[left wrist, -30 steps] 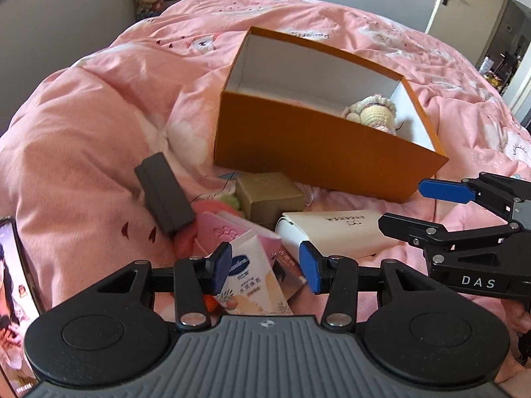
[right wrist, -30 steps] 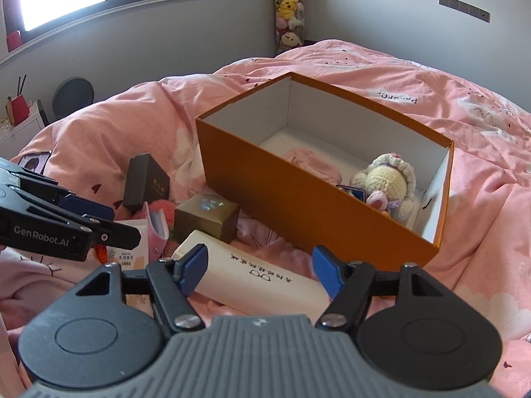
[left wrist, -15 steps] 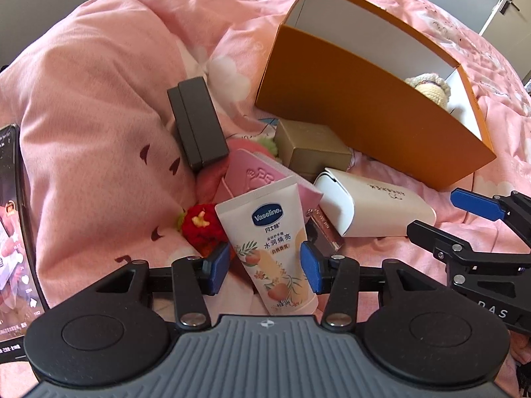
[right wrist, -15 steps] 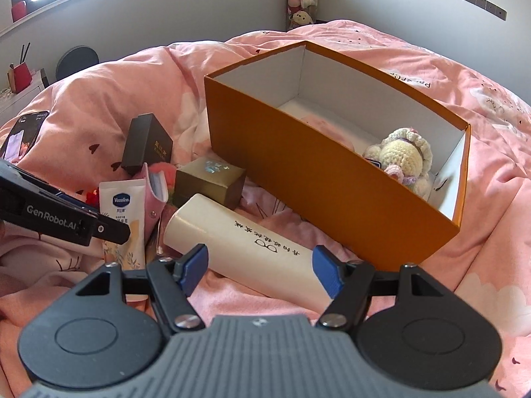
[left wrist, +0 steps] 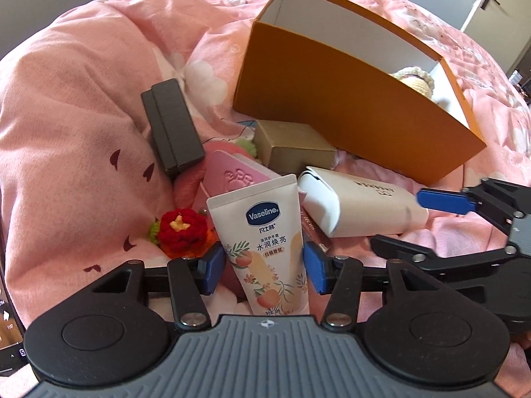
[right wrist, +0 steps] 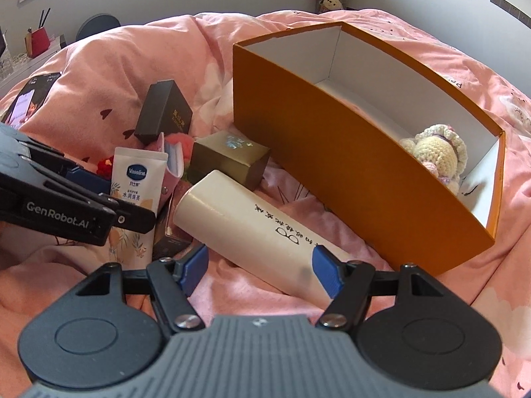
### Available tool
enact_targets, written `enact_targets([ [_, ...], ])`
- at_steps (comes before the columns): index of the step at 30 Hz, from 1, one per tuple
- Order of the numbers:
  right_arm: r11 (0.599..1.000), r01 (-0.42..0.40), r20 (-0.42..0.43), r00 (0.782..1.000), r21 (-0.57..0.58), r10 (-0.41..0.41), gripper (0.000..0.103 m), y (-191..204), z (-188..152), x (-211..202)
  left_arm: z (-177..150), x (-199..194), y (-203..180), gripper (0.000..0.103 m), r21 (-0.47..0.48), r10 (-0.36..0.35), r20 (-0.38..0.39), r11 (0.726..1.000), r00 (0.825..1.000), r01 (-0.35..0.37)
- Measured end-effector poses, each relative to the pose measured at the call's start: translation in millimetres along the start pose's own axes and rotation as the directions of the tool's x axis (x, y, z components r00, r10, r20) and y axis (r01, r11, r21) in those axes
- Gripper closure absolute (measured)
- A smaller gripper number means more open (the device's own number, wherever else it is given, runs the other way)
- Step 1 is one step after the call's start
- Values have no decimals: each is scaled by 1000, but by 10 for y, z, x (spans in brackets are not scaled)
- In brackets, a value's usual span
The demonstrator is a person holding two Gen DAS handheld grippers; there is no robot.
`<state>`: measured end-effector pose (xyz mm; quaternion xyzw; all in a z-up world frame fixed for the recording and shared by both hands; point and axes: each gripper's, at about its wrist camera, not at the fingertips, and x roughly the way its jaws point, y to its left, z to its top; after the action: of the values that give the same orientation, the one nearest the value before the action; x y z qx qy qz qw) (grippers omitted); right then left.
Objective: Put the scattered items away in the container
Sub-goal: 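Grasp the Vaseline tube with the left gripper while the right grasps the white cylindrical case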
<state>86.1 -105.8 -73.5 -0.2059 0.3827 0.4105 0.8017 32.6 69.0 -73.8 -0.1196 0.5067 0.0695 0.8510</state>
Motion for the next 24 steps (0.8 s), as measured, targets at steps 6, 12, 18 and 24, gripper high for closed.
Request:
enact_targets([
  [6, 997, -3, -28, 1000, -73, 1, 32, 51, 23, 99, 10, -90, -110, 69, 65, -16, 39, 998, 999, 14],
  [12, 991, 9, -45, 999, -131, -15, 33, 90, 57, 221, 9, -23, -80, 67, 70, -36, 30, 997, 999, 34],
  [18, 984, 13, -47, 999, -180, -21, 31, 111, 85, 337, 22, 130, -31, 53, 53, -89, -17, 995, 996, 90],
  [24, 985, 9, -40, 999, -174, -17, 31, 91, 95, 377, 13, 165, -36, 52, 52, -94, -17, 994, 995, 95],
])
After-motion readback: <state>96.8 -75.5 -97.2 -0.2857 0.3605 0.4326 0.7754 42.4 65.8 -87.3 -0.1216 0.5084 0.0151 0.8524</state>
